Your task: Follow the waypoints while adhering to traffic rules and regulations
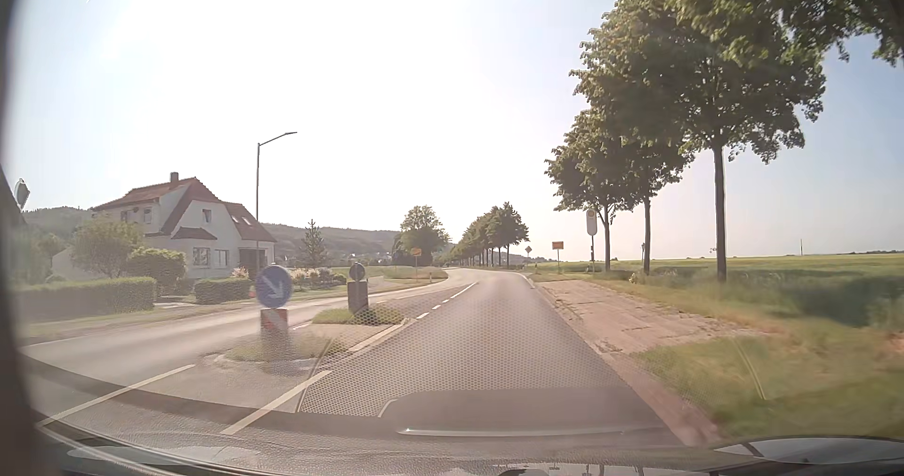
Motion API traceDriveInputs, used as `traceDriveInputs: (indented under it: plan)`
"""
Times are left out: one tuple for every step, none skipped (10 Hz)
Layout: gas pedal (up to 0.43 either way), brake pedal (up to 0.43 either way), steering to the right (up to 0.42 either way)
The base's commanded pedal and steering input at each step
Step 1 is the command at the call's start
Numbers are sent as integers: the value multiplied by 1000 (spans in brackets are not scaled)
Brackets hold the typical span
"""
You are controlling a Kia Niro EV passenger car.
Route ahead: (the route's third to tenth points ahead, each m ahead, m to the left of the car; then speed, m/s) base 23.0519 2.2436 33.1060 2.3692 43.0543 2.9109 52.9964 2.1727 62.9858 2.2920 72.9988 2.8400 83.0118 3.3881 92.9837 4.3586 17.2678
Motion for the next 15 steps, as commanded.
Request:
traceDriveInputs:
  plan:
    - [339,0,14]
    - [339,0,14]
    - [339,0,13]
    - [339,0,13]
    - [339,0,11]
    - [339,0,9]
    - [339,0,8]
    - [339,0,7]
    - [339,0,7]
    - [339,0,6]
    - [339,0,5]
    - [339,0,4]
    - [339,0,3]
    - [339,0,2]
    - [339,0,1]
